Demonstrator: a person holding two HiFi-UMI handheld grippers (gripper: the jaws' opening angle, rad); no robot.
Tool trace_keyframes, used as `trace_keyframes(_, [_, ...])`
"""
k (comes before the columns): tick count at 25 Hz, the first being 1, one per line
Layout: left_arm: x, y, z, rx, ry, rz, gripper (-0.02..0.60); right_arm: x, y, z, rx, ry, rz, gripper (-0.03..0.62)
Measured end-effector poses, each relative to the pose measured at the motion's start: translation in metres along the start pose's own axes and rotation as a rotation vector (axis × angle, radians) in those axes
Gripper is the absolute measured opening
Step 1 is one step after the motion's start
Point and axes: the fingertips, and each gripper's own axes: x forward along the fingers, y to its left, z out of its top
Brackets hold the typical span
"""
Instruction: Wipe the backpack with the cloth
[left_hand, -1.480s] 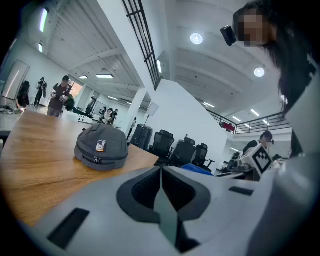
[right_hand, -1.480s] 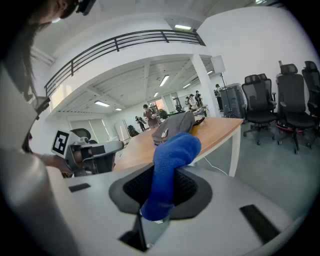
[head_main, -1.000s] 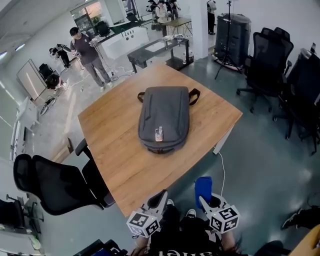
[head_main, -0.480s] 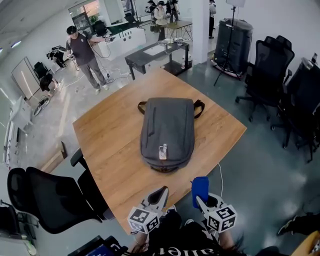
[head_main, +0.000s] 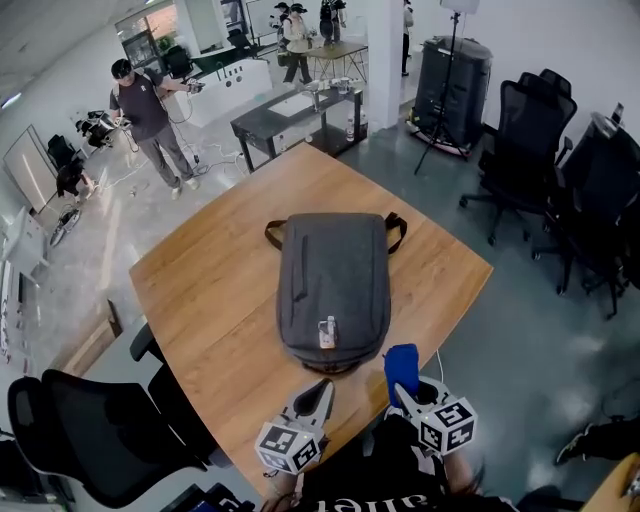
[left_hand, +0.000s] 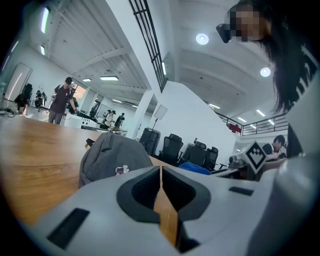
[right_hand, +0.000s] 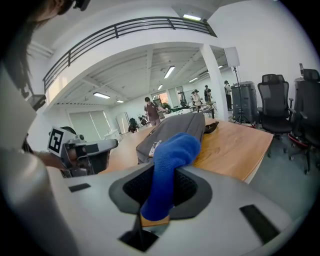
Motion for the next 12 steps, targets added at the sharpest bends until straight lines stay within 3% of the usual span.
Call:
trace_keyframes(7, [0.025,0.035,-0.003,-0.062,-0.027,0.122,0.002,0.036,-0.082,0.031,-0.031,0.038,-0.037,0.086])
trace_keyframes(12, [0.057,0.05,0.007,-0.102,-0.064,0.226,0.002,0.074,-0.15,0.072,-0.15,0.078,-0.027,0.086])
